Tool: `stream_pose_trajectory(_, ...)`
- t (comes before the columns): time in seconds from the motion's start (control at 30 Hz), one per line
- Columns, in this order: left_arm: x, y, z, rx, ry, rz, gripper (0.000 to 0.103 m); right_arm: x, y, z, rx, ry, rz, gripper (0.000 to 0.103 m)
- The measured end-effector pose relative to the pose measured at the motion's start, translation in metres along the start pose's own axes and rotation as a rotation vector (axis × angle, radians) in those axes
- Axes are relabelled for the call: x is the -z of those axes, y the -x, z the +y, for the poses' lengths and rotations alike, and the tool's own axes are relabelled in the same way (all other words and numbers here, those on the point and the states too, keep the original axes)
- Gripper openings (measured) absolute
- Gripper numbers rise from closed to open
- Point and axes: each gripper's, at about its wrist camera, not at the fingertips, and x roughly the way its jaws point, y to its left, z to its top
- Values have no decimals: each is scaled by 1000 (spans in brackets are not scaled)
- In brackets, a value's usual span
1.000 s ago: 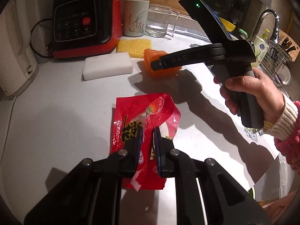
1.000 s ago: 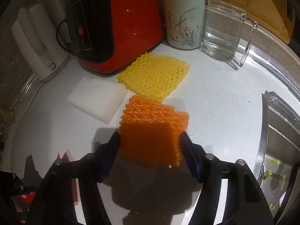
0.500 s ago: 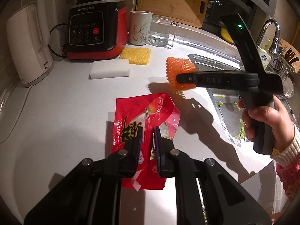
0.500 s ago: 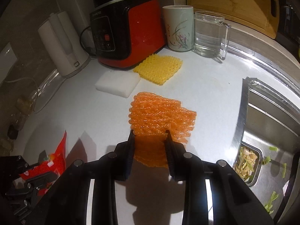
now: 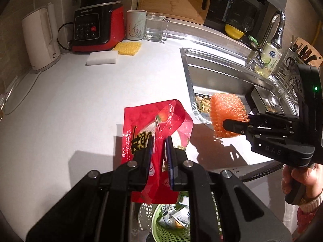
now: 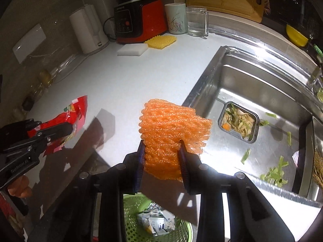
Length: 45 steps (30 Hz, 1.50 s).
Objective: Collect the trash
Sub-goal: 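Carry the red package and orange foam net over the green basket, then open the left tool to drop the package while the right tool drops the orange net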
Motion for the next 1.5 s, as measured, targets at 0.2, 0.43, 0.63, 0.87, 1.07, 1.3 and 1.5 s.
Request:
stream_pose_trajectory(0.2, 44, 23, -47, -12, -18, 33, 12, 57, 34, 3, -39, 14, 19, 34)
stream_pose_trajectory(0.43, 98, 33, -86, -8, -12, 96, 12, 113, 56, -1, -73, 15, 52, 35)
stream_pose_trajectory(0.63, 136, 25, -100, 6, 22, 152, 12, 145, 66, -5, -82, 11, 80, 35)
stream_pose_trajectory(0.87, 157, 7, -106, -19, 46, 199, 12, 164, 71, -4, -81, 22, 97, 37)
stream_pose_trajectory(1.07, 171, -15, -107, -33, 55, 260, 13, 172, 71, -8, -81, 17, 111, 37)
stream_pose_trajectory(1.3, 183, -26, -114, -39, 49, 303, 46, 175, 71, -12, -82, 7, 121, 37)
stream_pose_trajectory(1.5, 177, -14, -122, -33, 27, 268, 58, 176, 70, -17, -77, 1, 123, 37)
